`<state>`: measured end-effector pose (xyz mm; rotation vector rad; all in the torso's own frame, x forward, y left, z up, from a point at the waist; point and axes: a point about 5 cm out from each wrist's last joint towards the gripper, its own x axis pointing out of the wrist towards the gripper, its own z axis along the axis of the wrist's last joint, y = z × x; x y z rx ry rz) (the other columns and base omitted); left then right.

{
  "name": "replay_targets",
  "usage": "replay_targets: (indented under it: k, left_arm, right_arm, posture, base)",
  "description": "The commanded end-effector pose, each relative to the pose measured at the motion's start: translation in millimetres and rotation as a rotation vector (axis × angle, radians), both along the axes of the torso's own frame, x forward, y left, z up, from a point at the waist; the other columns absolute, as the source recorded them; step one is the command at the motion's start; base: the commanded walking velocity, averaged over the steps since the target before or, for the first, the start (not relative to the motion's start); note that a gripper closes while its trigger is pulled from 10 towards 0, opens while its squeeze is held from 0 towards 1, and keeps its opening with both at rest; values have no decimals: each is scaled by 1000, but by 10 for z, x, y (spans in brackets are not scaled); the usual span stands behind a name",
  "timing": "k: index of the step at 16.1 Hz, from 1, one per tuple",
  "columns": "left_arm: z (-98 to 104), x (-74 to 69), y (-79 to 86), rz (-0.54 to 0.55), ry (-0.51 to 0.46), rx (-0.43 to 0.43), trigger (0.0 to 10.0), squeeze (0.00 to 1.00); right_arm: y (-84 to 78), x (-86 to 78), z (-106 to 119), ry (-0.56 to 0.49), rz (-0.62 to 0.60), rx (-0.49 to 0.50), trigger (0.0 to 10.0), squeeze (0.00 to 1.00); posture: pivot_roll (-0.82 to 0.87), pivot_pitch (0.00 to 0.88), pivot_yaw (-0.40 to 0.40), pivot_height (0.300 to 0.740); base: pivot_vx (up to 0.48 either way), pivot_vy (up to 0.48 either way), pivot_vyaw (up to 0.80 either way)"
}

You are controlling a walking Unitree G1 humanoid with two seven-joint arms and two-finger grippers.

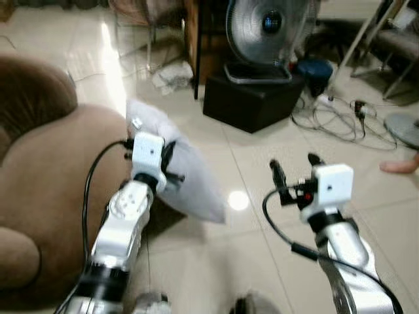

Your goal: Move the pillow to the sofa from floor

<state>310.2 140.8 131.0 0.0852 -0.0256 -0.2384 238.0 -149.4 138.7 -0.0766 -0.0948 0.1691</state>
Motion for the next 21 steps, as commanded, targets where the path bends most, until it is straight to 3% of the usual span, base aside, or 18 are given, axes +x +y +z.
replay_targets:
  k: [1, 5, 8, 12, 21]
  left_arm:
    - [266, 30, -66, -27, -124, -16, 10000, 0]
    - [370, 94, -113, -42, -158, 6, 10000, 0]
    - [381, 138, -104, -46, -167, 34, 10000, 0]
    - [433, 220, -120, -44, -182, 66, 10000, 0]
    - [419, 272, -126, -57, -174, 80, 10000, 0]
  right_arm:
    - [-32, 7, -36, 23, -11, 4, 10000, 0]
    - [-1, 31, -63, 29, -14, 6, 10000, 0]
    - [164, -11, -184, 82, 99, -62, 10000, 0]
    - [270, -25, -230, 90, 160, -78, 10000, 0]
    - [256, -51, -295, 101, 161, -82, 10000, 0]
  posture:
    - [44, 0, -91, 740]
    - [49, 0, -83, 740]
    - [52, 0, -84, 740]
    - [56, 0, -87, 740]
    - [63, 0, -77, 740]
  base:
    - [0, 0, 0]
    - [0, 0, 0]
    - [104, 0, 0]
    - [334, 0, 800]
    - [348, 0, 800]
